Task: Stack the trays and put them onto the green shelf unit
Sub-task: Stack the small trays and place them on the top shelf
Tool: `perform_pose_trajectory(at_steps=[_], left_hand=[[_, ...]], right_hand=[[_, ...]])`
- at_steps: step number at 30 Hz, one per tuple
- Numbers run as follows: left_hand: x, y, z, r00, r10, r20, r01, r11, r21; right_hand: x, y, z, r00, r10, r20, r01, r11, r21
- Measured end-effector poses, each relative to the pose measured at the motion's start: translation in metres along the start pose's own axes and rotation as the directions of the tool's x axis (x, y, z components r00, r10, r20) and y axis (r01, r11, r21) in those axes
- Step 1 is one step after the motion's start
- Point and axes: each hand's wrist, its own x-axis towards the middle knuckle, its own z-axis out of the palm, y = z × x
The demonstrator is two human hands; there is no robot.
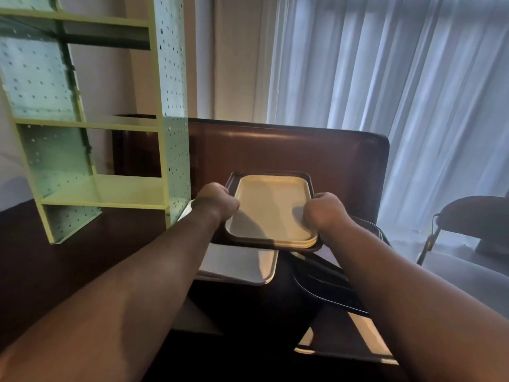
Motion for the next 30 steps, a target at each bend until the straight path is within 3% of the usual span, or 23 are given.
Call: perform_pose_trajectory(at_steps=[5,7,11,20,26,30], left_hand=[[-0.008,0.051,0.024,0.985,0.126,0.116,-0.117,0.99,-0.085],[-0.009,0.062,0.041,0.972,0.18,0.153,-0.165,0.981,-0.105],[-0.007,0.067,0.077,0.948,0.199,0.25,-0.15,0.968,-0.201],[-0.002,0.065,0.126,0.928,0.137,0.347,-0.098,0.987,-0.129],[0.006,0.058,0.136,0.899,0.123,0.421,-0.101,0.992,-0.072],[0.004,0.054,0.144,0.883,0.154,0.443,-0.187,0.982,0.031]], right_hand=[[0.006,0.007,-0.061,0.996,0.001,-0.09,-0.014,0.989,-0.15],[0.0,0.018,-0.081,0.991,-0.047,-0.123,0.008,0.952,-0.305],[0.0,0.049,-0.102,0.996,-0.055,-0.067,0.0,0.774,-0.633],[0.03,0.106,-0.099,0.999,-0.022,-0.028,-0.005,0.684,-0.73],[0.038,0.121,-0.089,0.999,-0.03,-0.036,0.001,0.775,-0.632],[0.045,0.126,-0.087,1.0,0.0,-0.016,-0.011,0.742,-0.671]])
